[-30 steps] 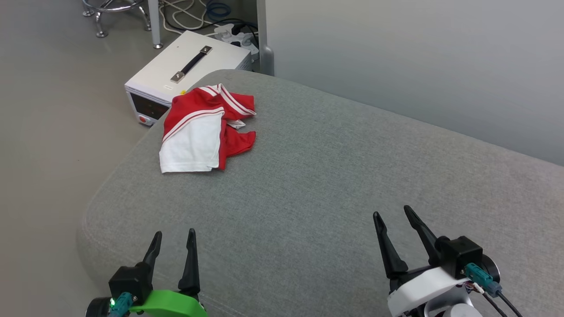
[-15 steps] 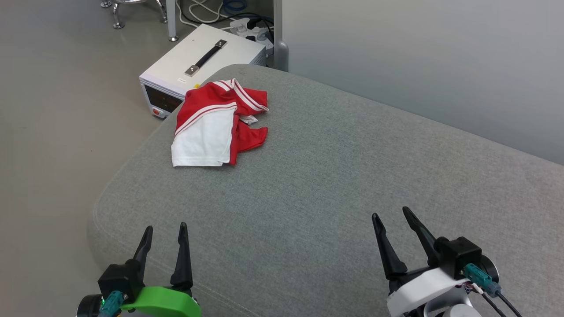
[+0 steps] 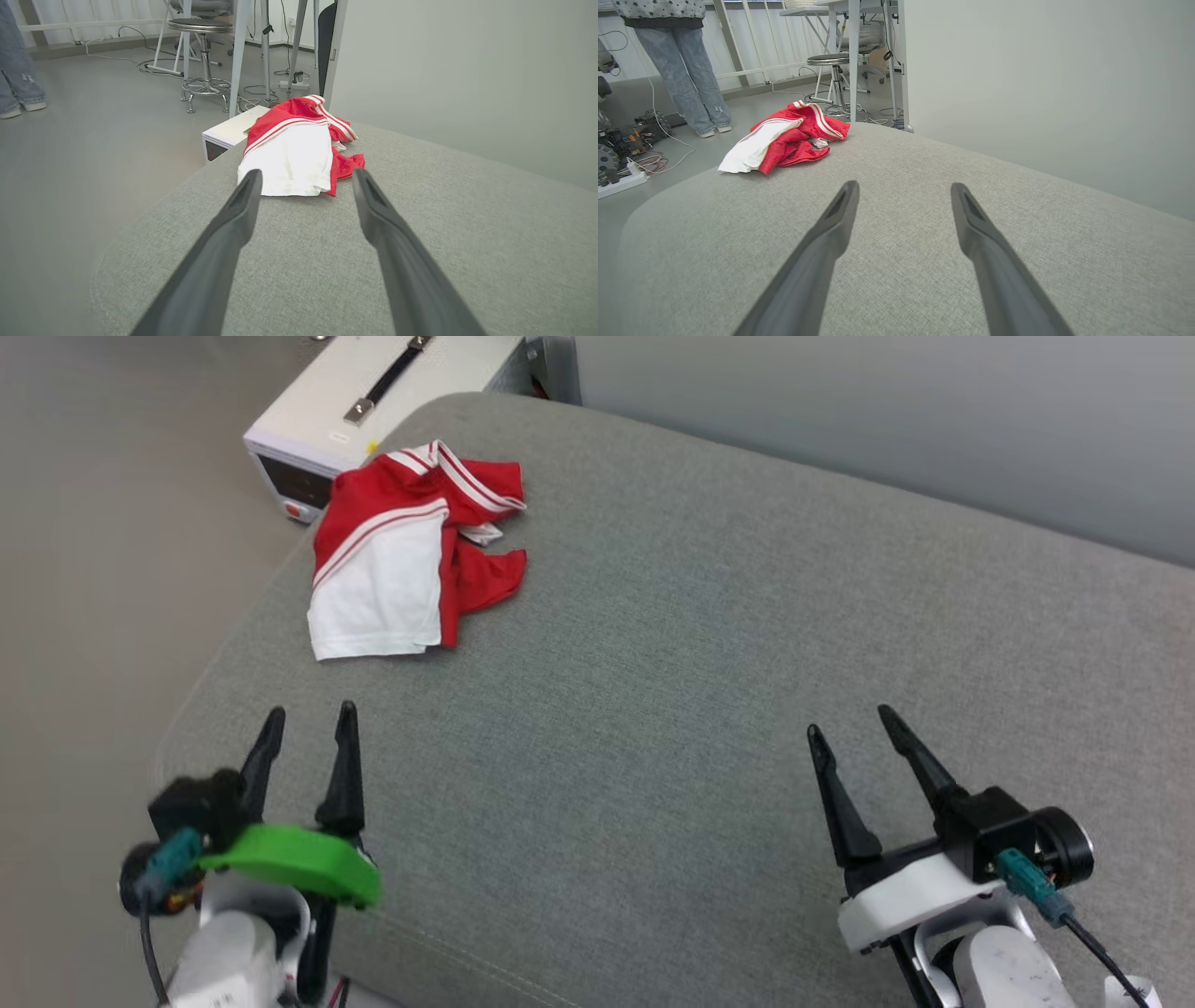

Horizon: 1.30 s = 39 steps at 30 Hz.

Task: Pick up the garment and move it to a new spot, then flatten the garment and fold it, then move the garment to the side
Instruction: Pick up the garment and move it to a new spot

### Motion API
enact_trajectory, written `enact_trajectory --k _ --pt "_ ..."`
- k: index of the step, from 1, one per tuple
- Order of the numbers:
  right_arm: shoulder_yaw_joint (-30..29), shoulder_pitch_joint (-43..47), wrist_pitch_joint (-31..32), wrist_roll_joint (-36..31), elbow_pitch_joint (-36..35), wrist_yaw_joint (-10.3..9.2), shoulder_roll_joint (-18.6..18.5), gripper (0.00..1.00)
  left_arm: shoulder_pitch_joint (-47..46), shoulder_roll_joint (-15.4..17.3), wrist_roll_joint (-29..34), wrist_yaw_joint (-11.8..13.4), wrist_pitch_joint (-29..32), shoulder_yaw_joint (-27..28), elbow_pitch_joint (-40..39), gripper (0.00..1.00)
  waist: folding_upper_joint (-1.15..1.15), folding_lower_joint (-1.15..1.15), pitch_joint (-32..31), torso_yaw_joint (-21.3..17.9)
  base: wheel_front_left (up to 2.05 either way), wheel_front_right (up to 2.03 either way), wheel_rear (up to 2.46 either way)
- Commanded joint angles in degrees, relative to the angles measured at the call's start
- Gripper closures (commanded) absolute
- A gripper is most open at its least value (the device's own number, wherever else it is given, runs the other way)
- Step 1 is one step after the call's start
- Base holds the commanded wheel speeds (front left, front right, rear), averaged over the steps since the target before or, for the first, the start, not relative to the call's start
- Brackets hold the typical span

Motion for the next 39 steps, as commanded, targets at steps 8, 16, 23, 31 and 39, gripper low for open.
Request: enact_trajectory --k 8,16,23,31,39 --pt "-2.81 -2.36 1.81 -4.66 -7.56 -0.06 -2.81 0.0 -19.86 13.06 -14.59 -0.55 17.45 -7.71 5.78 0.0 0.0 0.0 14.49 -5.25 0.0 0.0 0.0" --pt "-3.65 -4.31 4.93 -5.19 -15.87 -0.06 -4.51 0.0 -33.7 23.5 -27.19 -0.56 34.48 -13.3 12.88 0.0 0.0 0.0 21.6 -8.37 0.0 0.0 0.0" --pt "-3.53 -5.06 5.93 -5.79 -19.01 -0.06 -4.86 0.0 -41.03 26.84 -32.74 -0.56 42.54 -16.76 18.56 0.0 0.0 0.0 26.02 -10.4 0.0 0.0 0.0" --pt "-4.06 -5.41 5.76 -6.09 -20.19 -0.06 -5.37 0.0 -45.35 26.88 -36.2 -0.57 42.4 -19.95 23.87 0.0 0.0 0.0 28.84 -11.31 0.0 0.0 0.0" --pt "-4.19 -5.4 5.85 -6.26 -20.45 -0.06 -5.34 0.0 -45.31 25.82 -38.75 -0.57 42.54 -24.13 30.21 1.0 0.0 0.0 29.07 -11.64 0.0 0.0 0.0"
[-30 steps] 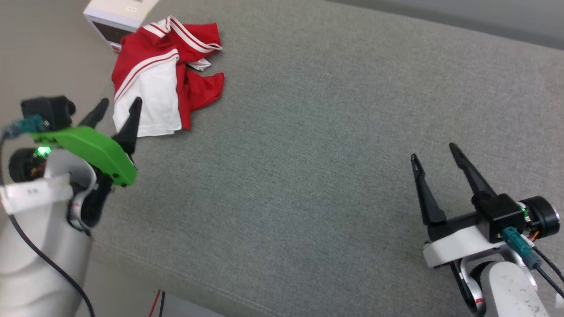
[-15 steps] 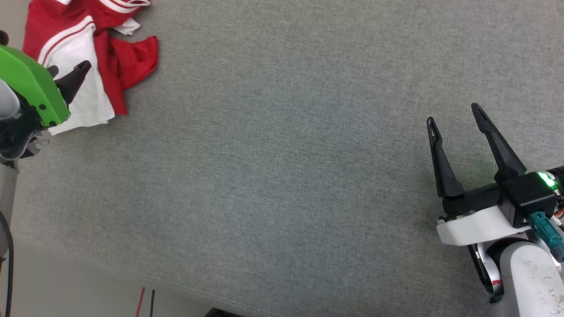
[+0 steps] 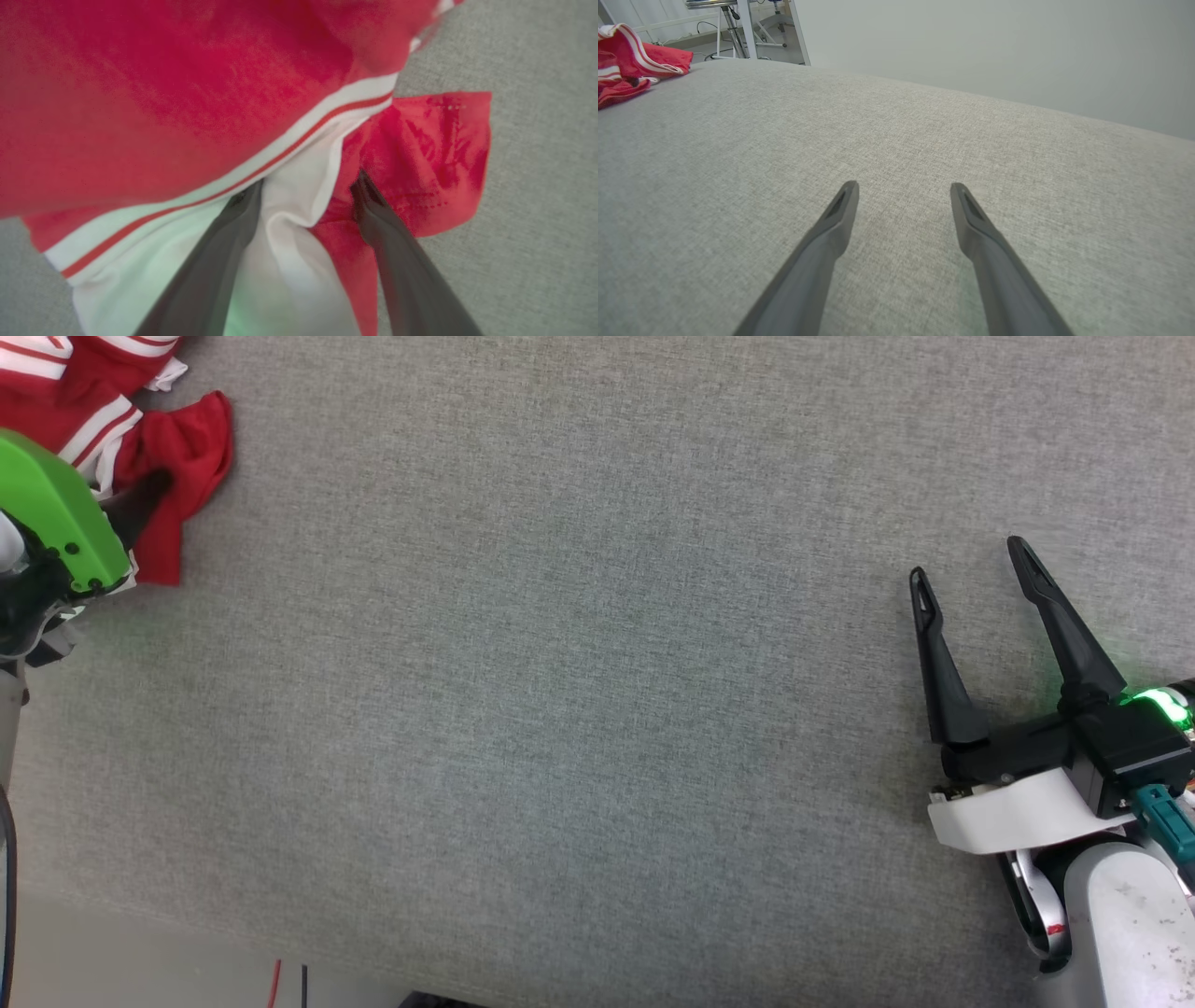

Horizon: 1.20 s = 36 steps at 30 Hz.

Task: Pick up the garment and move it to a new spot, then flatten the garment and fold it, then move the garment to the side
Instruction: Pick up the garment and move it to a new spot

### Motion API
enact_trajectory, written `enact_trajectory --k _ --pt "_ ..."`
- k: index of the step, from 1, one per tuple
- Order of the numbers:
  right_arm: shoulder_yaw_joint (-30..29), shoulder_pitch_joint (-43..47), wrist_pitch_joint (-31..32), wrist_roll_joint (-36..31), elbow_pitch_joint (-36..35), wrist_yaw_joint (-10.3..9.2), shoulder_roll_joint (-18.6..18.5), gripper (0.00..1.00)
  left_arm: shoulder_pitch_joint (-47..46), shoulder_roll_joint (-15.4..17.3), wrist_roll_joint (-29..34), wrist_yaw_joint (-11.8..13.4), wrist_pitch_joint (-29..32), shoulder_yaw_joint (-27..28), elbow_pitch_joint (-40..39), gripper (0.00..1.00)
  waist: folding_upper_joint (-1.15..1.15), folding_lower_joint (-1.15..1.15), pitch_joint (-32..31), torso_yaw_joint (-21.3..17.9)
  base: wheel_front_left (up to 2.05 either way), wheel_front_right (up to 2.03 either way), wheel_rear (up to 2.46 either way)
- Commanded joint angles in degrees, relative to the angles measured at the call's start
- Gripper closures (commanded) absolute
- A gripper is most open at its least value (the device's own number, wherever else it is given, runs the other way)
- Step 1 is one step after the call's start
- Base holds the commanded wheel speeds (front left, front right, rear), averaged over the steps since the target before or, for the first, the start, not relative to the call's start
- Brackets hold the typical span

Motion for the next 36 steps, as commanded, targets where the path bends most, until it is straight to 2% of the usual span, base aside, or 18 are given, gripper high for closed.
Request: enact_trajectory --k 1,6,13,17,26,32,36 --pt "-0.39 -0.43 -0.09 -0.31 0.62 -0.06 -0.19 0.0 0.84 -1.2 -0.89 -0.16 0.01 -1.79 1.03 1.0 0.0 -0.01 -0.61 0.06 0.0 0.0 0.0" --pt "-0.06 -0.14 -0.97 -0.08 2.55 -0.06 0.23 0.0 1.41 0.48 -1.08 -0.16 -6.41 -3.58 1.7 1.0 0.0 -0.01 -3.93 0.2 0.0 0.0 0.0" --pt "0.67 0.44 -3.35 1.18 7.48 -0.06 2.06 0.0 1.65 5.36 2.35 -0.16 -20.0 -5.61 2.23 1.0 0.0 -0.01 -12.05 -0.83 0.0 0.0 0.0" --pt "0.47 0.74 -4.59 1.93 10.77 -0.06 3.17 0.0 1.57 7.99 3.62 -0.16 -23.58 -6.84 0.68 1.0 0.0 -0.01 -16.49 -1.94 0.0 0.0 0.0" --pt "-1.85 2.08 -6.01 3.64 16.22 -0.06 4.76 0.0 0.27 10.17 8.02 -0.16 -24.19 -11.53 -8.53 1.0 0.0 -0.01 -24.31 -5.32 0.0 0.0 0.0" --pt "-3.68 2.11 -6.14 7.61 17.14 -0.06 4.81 0.0 -0.19 9.15 8.67 0.78 -21.57 -13.13 -16.63 1.0 0.0 -0.01 -26.14 -9.25 0.0 0.0 0.0" --pt "-4.06 2.19 -6.15 9.68 17.46 -0.06 4.82 0.0 -0.41 7.11 9.35 2.29 -19.8 -14.65 -20.71 1.0 0.0 -0.01 -27.2 -12.73 0.0 0.0 0.0"
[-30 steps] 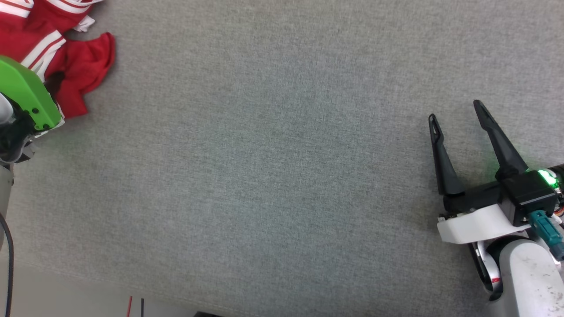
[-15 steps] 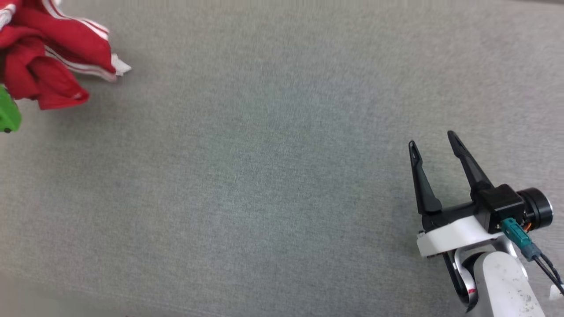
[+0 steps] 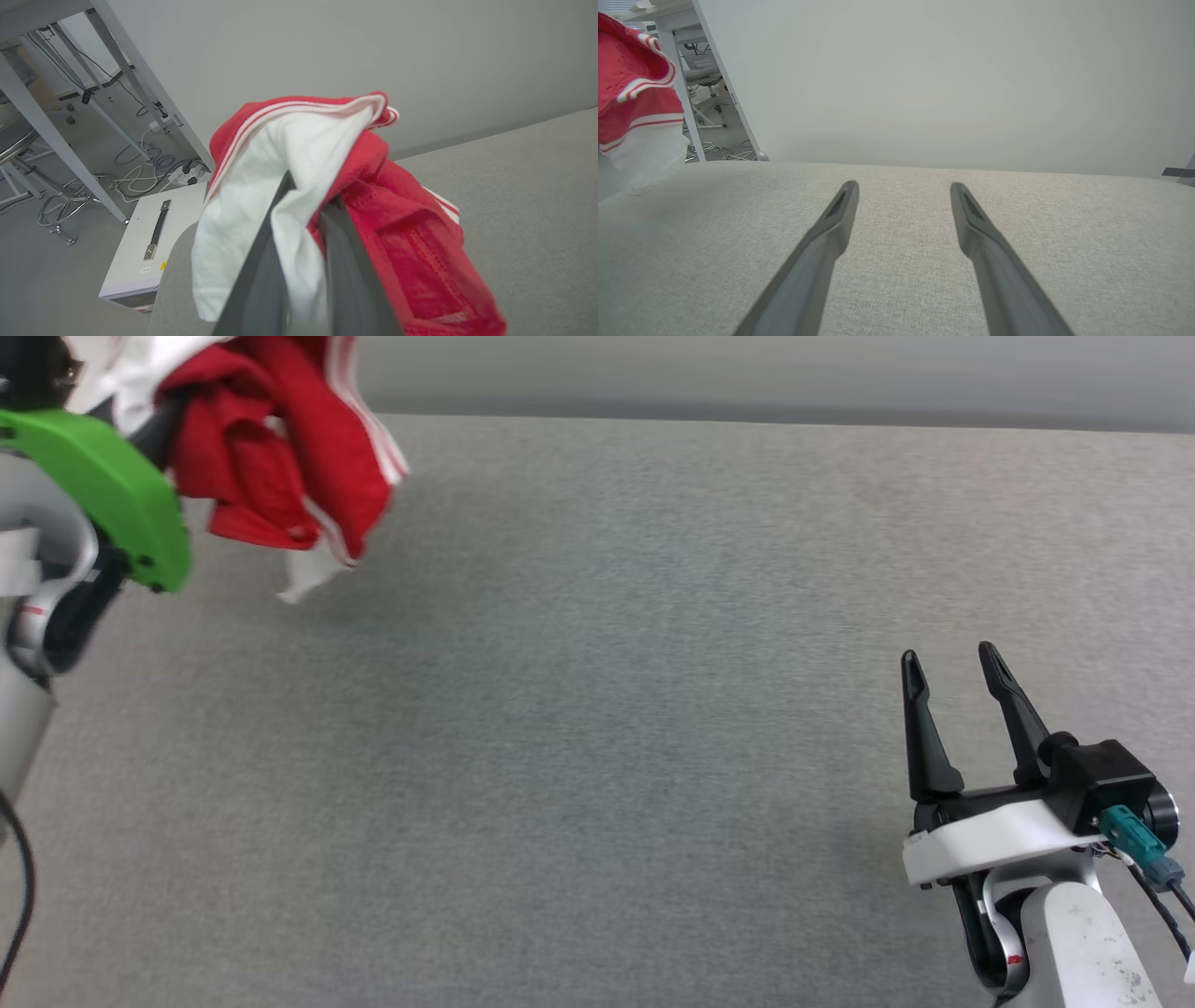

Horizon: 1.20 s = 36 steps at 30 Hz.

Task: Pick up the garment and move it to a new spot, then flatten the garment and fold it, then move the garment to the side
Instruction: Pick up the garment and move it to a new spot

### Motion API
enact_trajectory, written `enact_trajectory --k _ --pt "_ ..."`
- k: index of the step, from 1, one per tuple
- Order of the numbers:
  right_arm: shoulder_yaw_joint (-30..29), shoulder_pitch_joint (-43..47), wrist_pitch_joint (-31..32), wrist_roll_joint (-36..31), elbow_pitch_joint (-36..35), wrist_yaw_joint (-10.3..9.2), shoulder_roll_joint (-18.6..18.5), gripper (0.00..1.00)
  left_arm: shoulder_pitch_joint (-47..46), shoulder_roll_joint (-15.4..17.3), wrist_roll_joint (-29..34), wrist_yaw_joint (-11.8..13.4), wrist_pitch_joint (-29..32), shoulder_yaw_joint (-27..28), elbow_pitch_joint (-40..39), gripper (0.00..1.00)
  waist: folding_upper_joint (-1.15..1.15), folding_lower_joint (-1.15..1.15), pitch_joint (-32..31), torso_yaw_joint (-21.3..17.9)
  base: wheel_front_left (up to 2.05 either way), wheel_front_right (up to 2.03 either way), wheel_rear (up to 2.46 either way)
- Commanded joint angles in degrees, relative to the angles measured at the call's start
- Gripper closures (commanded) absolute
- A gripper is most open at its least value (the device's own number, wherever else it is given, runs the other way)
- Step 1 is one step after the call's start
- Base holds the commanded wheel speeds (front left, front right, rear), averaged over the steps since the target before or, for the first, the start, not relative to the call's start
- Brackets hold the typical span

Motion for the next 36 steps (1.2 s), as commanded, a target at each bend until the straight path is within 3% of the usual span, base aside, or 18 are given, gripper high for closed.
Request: enact_trajectory --k 1,8,13,17,27,36 --pt "0.03 0.45 -0.52 0.62 0.23 -0.06 -0.15 0.0 -0.83 -1.19 0.42 0.45 0.34 -0.52 -0.83 1.0 0.0 0.0 -2.38 -4.89 0.0 0.0 0.0" --pt "-0.99 -0.12 -0.53 1.74 0.21 -0.06 -0.14 0.0 -3.01 -9.26 1.54 1.17 -0.56 -3.51 -3.17 1.0 0.0 0.0 -2.64 -10.77 0.0 0.0 0.0" --pt "-2.34 -0.52 -0.53 2.1 -0.38 -0.06 -0.14 0.0 -4.76 -16.49 0.83 1.16 -4.79 -3.89 -3.17 1.0 0.0 0.0 -1.78 -13.51 0.0 0.0 0.0" --pt "-2.68 -0.62 -0.53 2.18 -0.78 -0.06 -0.14 0.0 -2.95 -20.4 -0.24 0.89 -8.85 -4.09 -2.3 1.0 0.0 0.0 -0.76 -14.34 0.0 0.0 0.0" --pt "-2.15 -1.13 -0.53 0.86 -1.36 -0.06 -0.14 0.0 8.51 -23.51 3.31 0.11 -20.71 -8.35 8.18 1.0 0.0 0.0 2.84 -13.41 0.0 0.0 0.0" --pt "-1.99 -1.66 -0.53 -1.12 -1.35 -0.06 -0.14 0.0 11.53 -25.97 8.71 -0.6 -22.72 -7.46 17.0 1.0 0.0 0.0 4.9 -10.4 0.0 0.0 0.0"
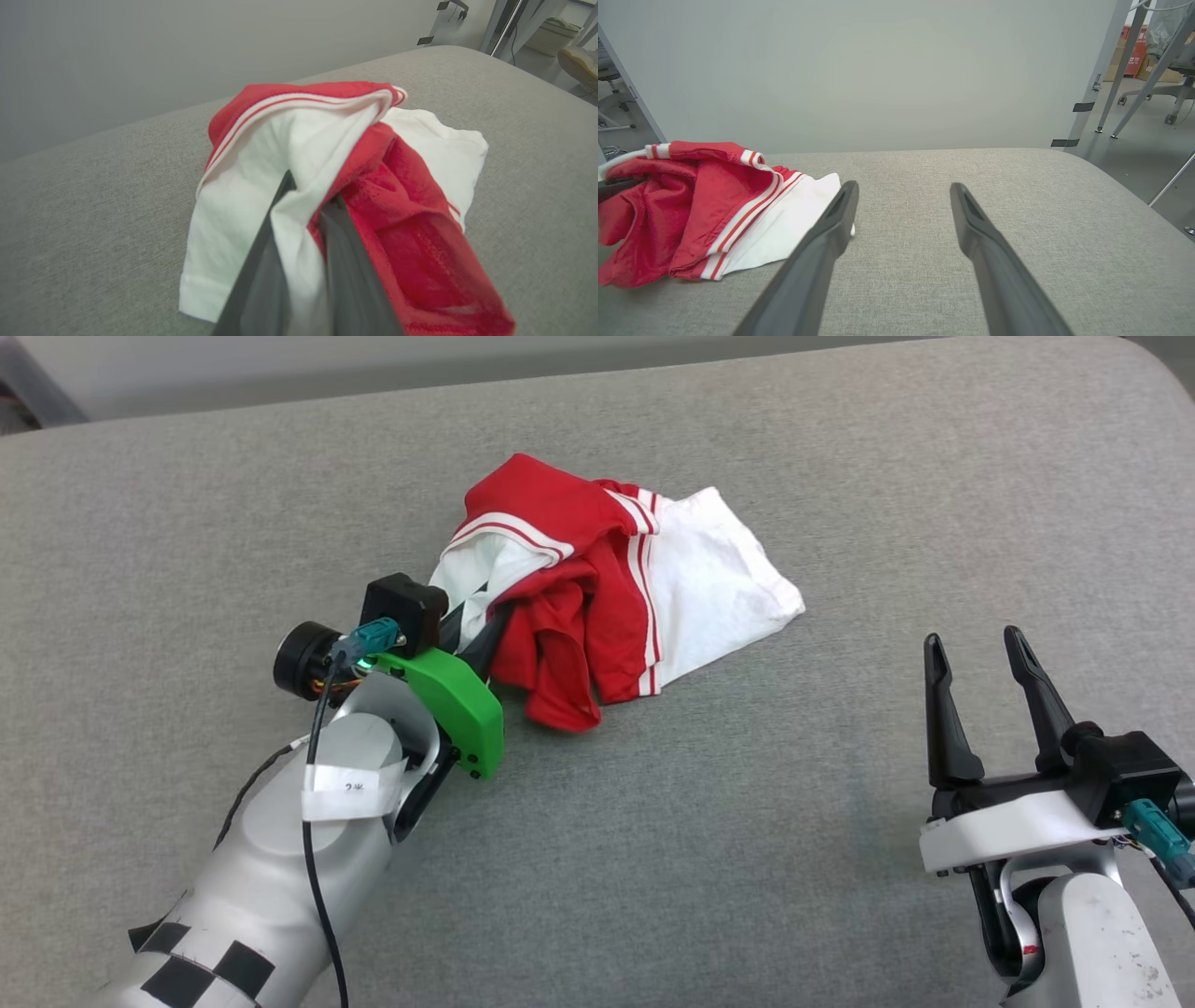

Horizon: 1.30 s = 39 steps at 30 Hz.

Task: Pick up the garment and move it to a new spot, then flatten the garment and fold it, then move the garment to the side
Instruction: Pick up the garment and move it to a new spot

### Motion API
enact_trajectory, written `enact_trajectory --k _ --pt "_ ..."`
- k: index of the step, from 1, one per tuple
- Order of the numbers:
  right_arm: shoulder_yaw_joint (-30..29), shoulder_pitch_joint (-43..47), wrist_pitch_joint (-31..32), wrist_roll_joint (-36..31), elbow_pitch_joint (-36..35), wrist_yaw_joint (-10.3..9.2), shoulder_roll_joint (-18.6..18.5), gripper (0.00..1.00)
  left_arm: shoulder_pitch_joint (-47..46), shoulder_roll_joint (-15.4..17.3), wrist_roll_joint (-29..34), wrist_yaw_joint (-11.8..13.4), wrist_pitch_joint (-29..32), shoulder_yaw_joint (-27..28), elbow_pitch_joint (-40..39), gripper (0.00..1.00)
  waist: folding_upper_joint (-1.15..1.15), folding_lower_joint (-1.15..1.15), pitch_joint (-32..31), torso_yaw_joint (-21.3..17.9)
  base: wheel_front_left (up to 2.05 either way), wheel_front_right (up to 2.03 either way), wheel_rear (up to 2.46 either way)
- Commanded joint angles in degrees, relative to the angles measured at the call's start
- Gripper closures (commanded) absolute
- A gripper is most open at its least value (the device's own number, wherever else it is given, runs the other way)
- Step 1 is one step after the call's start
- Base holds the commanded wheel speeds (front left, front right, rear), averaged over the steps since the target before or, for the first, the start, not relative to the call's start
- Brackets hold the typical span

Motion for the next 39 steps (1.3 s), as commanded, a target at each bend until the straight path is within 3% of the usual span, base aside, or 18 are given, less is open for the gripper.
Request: enact_trajectory --k 1,5,6,7,11,16,23,24,30,39 --pt "0.22 -1.1 -0.33 -0.5 0.05 -0.06 -0.12 0.0 0.98 0.08 1.43 -0.16 -0.3 0.63 0.63 1.0 0.0 0.0 0.65 1.15 0.0 0.0 0.0" --pt "0.45 -1.1 -0.34 -0.97 0.67 -0.06 -0.12 0.0 1.86 0.24 4.87 -0.42 -0.32 1.7 2.46 1.0 0.0 0.0 0.45 2.38 0.0 0.0 0.0" --pt "0.49 -1.06 -0.34 -1.06 0.89 -0.06 -0.12 0.0 2.07 0.21 5.76 -0.47 -0.32 1.78 3.12 0.58 0.0 0.0 0.23 2.71 0.0 0.0 0.0" --pt "0.48 -0.96 -0.34 -1.14 1.09 -0.06 -0.12 0.0 2.15 0.18 6.89 -0.51 -0.32 1.62 3.64 0.0 0.0 0.0 -0.12 3.09 0.0 0.0 0.0" --pt "0.3 -0.42 -0.34 -1.3 1.83 -0.06 -0.12 0.0 2.4 0.1 9.92 0.09 -0.33 2.81 3.68 0.0 0.0 0.0 -1.78 4.33 0.0 0.0 0.0" --pt "0.17 0.9 -0.34 -1.49 2.94 -0.06 -0.12 0.0 4.99 0.79 10.79 0.99 -0.33 8.4 0.9 0.0 0.0 0.0 -5.96 6.11 0.0 0.0 0.0" --pt "-1.18 3.63 -0.34 -1.6 3.73 -0.06 -0.12 0.0 12.78 2.57 11.64 2.19 -0.33 19.31 -10.44 0.0 0.0 0.0 -11.93 9.0 0.0 0.0 0.0" --pt "-1.31 5.06 -0.34 -1.55 3.75 -0.06 -0.12 0.0 18.68 2.58 12.13 2.34 -0.33 23.69 -16.84 0.0 0.0 0.0 -13.79 10.15 0.0 0.0 0.0" --pt "-0.95 7.26 -0.34 -1.36 4.01 -0.06 -0.12 0.0 30.35 0.2 13.64 3.59 -0.33 28.84 -26.08 0.0 0.0 0.0 -15.96 12.01 0.0 0.0 0.0" --pt "0.44 9.13 -0.34 -0.93 4.71 -0.06 -0.12 0.0 41.82 -4.57 17.2 4.15 -0.33 33.81 -32.95 0.0 0.0 0.0 -17.92 12.96 0.0 0.0 0.0"
